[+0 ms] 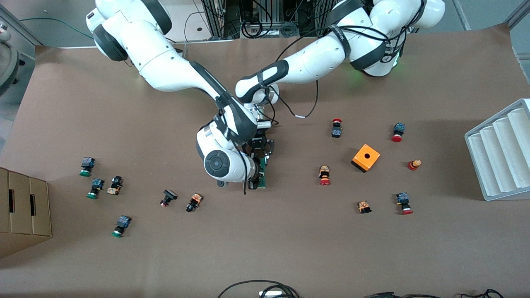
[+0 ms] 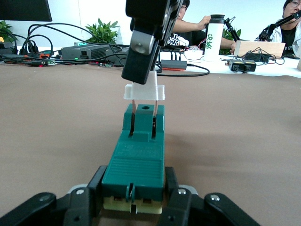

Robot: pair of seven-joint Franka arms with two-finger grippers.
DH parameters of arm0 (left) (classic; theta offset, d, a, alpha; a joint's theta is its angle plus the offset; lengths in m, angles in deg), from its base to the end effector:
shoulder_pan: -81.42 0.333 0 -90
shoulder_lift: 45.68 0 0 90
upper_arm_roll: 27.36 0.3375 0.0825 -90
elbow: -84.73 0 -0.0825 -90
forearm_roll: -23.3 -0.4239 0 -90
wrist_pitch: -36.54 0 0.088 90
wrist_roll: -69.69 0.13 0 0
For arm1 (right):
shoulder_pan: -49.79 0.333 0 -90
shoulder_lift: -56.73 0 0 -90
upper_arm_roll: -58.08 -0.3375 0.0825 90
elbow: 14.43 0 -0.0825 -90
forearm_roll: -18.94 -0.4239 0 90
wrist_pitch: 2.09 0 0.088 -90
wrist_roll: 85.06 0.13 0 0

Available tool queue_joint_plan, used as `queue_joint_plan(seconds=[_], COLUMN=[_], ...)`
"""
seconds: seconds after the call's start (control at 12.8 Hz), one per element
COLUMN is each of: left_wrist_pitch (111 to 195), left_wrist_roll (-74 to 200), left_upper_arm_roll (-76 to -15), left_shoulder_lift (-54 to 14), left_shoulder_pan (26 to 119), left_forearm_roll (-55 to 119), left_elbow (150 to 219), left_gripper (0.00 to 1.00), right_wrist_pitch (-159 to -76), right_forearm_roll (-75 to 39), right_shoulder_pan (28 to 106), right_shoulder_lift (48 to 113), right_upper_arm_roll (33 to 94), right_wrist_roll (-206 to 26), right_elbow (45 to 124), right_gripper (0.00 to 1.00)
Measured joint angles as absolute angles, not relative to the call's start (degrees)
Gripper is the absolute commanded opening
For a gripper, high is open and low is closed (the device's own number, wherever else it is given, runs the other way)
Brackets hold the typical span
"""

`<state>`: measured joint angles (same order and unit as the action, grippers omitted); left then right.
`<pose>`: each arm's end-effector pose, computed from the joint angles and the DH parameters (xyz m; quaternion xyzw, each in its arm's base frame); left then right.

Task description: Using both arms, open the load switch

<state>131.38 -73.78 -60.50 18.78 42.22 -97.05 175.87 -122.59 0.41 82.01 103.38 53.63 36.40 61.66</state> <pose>0.3646 -0.6123 0.0250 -0.7979 -0.0536 -0.6003 0.0112 0.6272 0.4780 0.2170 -0.6603 0.7324 0.1658 0.0128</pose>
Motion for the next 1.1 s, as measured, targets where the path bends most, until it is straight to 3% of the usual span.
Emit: queue_joint_plan(seconds=[1.1], left_wrist_pitch=[131.4], left_wrist_roll=[-73.8], left_upper_arm_roll=[-60.5], left_shoulder_lift=[18.8], left_shoulder_pan=[42.2], left_forearm_roll=[-97.1], left_elbow=[175.9], left_gripper=[0.55], right_wrist_pitch=[-124.9], right_forearm_roll=[3.8], right_shoulder_pan=[82.4], right_shoulder_lift=[101.1], right_upper_arm_roll=[51.6], right_wrist_roll=[36.1], right_elbow=[67.5], right_gripper=[0.20])
